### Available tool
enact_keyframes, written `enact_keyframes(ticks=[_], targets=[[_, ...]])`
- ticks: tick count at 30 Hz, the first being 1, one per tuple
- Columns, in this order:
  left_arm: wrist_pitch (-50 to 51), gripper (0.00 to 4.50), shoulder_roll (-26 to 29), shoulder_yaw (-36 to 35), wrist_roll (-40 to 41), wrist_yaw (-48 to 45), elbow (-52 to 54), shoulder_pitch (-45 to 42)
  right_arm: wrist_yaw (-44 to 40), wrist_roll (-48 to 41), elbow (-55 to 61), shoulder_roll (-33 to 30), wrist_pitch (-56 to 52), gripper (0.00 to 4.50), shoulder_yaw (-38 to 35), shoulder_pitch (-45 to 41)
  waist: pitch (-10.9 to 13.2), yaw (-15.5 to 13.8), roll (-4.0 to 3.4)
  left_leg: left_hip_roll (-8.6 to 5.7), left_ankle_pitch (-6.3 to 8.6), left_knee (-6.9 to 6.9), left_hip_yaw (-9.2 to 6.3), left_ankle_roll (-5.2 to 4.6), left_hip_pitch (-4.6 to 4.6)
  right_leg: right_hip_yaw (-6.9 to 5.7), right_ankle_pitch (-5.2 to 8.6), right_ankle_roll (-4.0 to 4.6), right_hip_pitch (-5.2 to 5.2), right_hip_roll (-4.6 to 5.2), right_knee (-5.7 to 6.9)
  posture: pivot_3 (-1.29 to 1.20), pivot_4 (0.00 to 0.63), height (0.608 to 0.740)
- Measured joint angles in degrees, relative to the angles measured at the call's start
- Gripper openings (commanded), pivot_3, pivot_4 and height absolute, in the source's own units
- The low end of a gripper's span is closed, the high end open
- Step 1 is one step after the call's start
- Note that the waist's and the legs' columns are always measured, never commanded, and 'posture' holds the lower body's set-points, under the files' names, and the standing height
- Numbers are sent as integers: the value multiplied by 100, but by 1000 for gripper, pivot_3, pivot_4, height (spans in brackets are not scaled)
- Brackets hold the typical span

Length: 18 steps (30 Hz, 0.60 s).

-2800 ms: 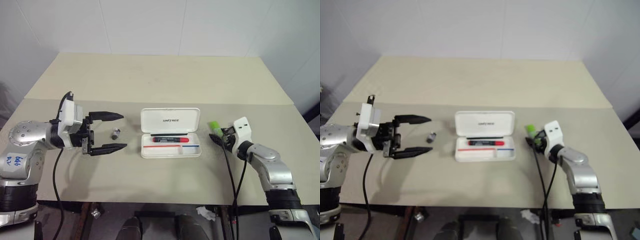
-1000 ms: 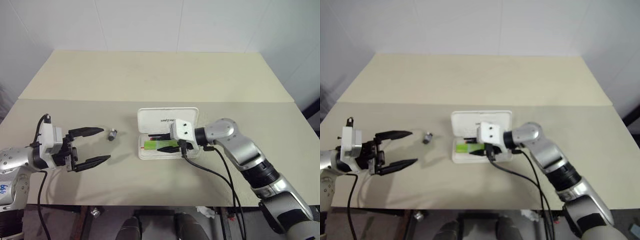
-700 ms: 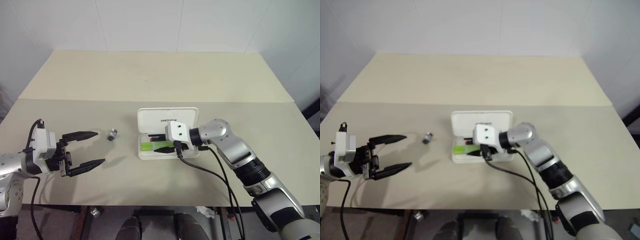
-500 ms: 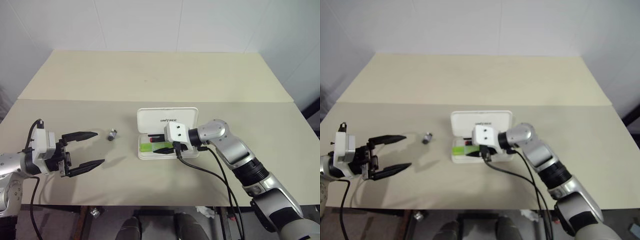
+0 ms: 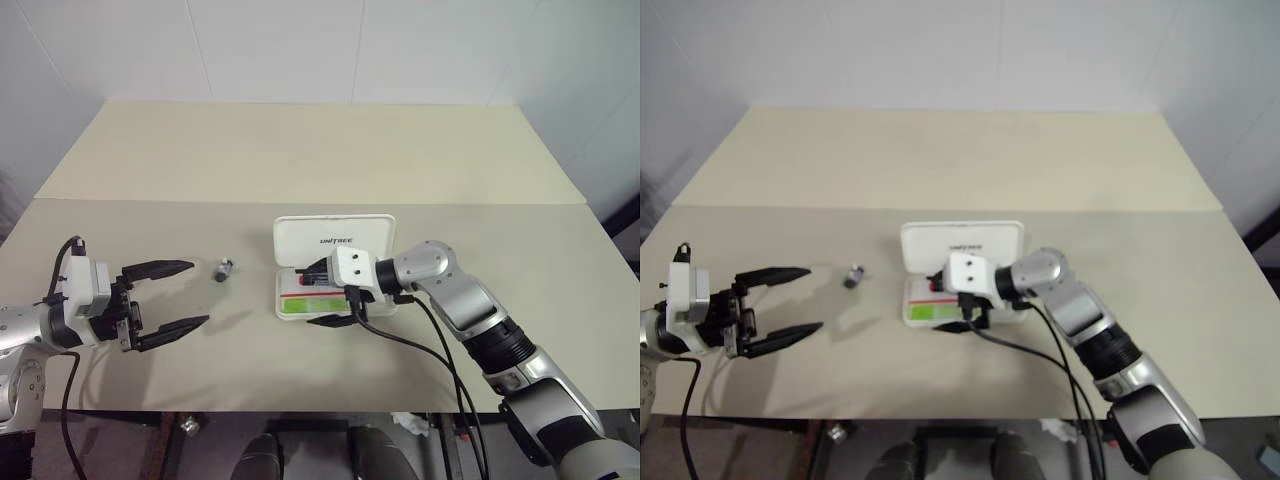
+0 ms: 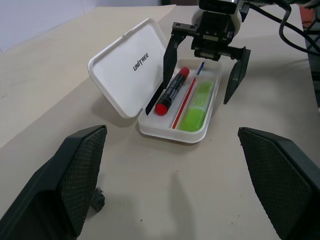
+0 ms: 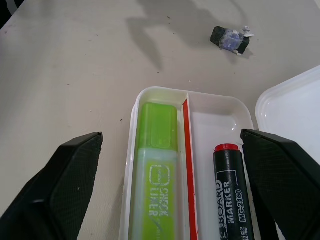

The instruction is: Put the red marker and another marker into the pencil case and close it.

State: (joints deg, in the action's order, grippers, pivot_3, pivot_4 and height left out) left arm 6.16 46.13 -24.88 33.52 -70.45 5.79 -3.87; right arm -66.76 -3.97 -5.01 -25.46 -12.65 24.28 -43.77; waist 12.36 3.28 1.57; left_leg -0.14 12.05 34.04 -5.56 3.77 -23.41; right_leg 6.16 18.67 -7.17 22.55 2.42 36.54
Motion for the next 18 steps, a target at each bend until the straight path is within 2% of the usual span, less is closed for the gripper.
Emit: enact_keyframes(ticks=[5,12,18], targets=[[-112,4500,-42,10,-123,376,6,-13,-148,-268,15,-44,8,4479,-255,2,0,-5,0,0,0,0,0,0,0,0,0,0,0,1,0,0,150,740],[-27,4500,-418,89,-834,1897,-174,-271,-593,-1268,323,-395,-113,4479,-1148,178,-1,-19,2,-3,0,3,-5,0,1,-3,-1,-1,-5,2,1,0,150,740],[483,4500,-768,595,-1165,2737,-241,-561,-770,-1513,247,-668,-95,4479,-1434,268,-2,-18,3,-4,0,9,-5,0,2,-3,-1,-2,-6,-1,11,0,150,740]])
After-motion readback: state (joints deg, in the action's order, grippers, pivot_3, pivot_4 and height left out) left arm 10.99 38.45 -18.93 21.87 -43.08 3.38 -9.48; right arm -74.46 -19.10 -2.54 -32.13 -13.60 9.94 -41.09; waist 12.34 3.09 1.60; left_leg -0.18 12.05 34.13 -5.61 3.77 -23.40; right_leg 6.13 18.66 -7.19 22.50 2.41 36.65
